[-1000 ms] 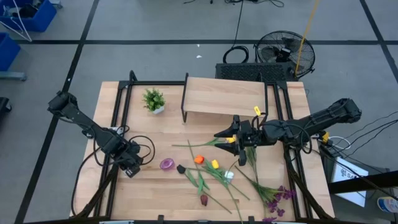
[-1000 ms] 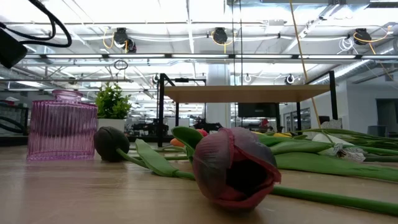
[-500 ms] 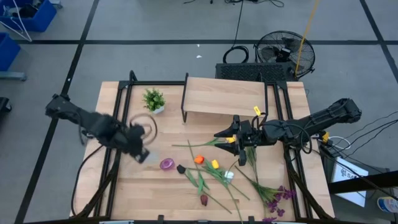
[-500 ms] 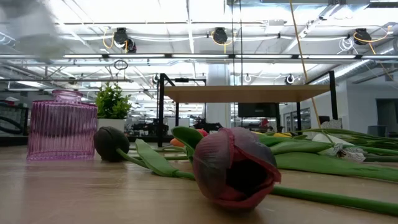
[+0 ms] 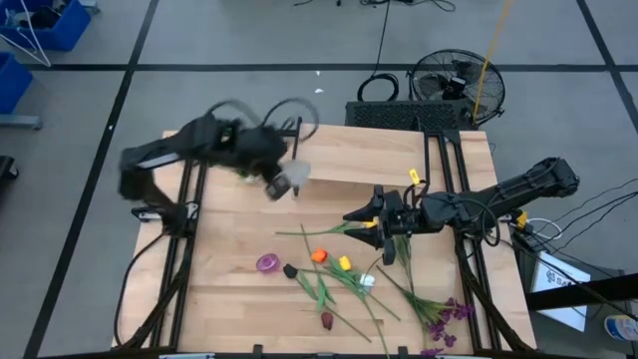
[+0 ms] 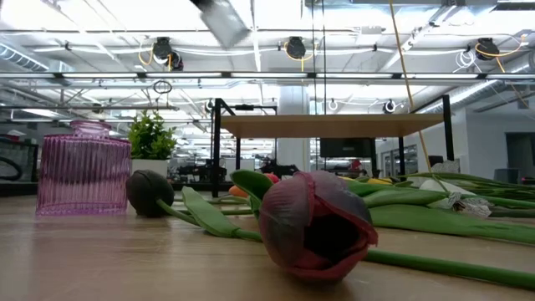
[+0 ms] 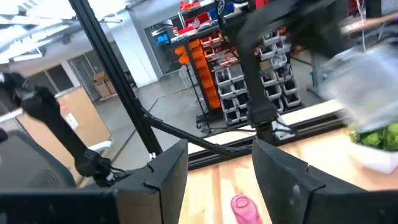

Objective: Pick and place flowers into a vace then onto a shelf
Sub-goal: Put the transparent vase on the shelf

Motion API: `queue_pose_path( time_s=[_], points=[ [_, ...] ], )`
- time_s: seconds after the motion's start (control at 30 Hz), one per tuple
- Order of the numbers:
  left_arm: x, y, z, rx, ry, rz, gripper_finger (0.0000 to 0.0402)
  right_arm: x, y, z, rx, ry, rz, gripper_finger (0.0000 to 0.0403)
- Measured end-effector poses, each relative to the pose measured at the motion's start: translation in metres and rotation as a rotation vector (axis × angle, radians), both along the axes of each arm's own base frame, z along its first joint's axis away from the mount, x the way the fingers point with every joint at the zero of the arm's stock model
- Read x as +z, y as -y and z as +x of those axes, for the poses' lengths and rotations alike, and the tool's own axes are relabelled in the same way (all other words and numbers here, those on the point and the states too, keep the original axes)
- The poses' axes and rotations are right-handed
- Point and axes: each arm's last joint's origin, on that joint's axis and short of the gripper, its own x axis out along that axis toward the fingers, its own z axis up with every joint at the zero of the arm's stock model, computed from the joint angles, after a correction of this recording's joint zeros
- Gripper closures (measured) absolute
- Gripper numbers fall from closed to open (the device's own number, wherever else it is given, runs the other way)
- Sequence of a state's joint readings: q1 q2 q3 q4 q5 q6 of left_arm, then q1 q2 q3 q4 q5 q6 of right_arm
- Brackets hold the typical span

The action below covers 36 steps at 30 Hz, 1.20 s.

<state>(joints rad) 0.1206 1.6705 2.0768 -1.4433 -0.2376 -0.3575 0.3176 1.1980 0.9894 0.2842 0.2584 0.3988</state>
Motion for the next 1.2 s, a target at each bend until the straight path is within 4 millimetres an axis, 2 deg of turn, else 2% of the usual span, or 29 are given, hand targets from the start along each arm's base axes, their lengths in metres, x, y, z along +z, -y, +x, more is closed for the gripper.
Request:
queue_pose_path(
  time_s=[0.1, 0.2, 0.3, 0.37, 0.5, 0.63, 0.93, 1.2],
  points=[
    [-0.006, -0.03, 0.028, -0.019, -0.037, 0.054, 0.0374, -0.002, -0.004, -0.001, 0.017, -0.024, 0.027, 0.0232],
    [-0.029, -0.058, 0.052, -0.026, -0.127, 0.058, 0.0374, -0.006, -0.009, -0.003, 0.034, -0.066, 0.047, 0.0232],
    [-0.054, -0.078, 0.066, -0.019, -0.204, -0.021, 0.0374, -0.01, -0.012, -0.004, 0.041, -0.107, 0.066, 0.0232],
    [-0.064, -0.087, 0.07, -0.003, -0.233, -0.042, 0.0374, -0.012, -0.013, -0.005, 0.044, -0.117, 0.07, 0.0232],
    [-0.075, -0.094, 0.076, 0.01, -0.263, -0.047, 0.0374, -0.021, -0.013, -0.006, 0.043, -0.137, 0.07, 0.0232],
    [-0.075, -0.095, 0.076, 0.002, -0.282, -0.003, 0.0369, -0.029, -0.012, -0.006, 0.041, -0.145, 0.068, 0.0232],
    [-0.075, -0.103, 0.075, 0.004, -0.277, 0.01, 0.0275, -0.038, -0.012, -0.007, 0.043, -0.107, 0.082, 0.0232],
    [-0.072, -0.106, 0.083, -0.005, -0.183, 0.023, 0.0258, -0.041, -0.012, -0.007, 0.044, -0.091, 0.088, 0.0232]
  ],
)
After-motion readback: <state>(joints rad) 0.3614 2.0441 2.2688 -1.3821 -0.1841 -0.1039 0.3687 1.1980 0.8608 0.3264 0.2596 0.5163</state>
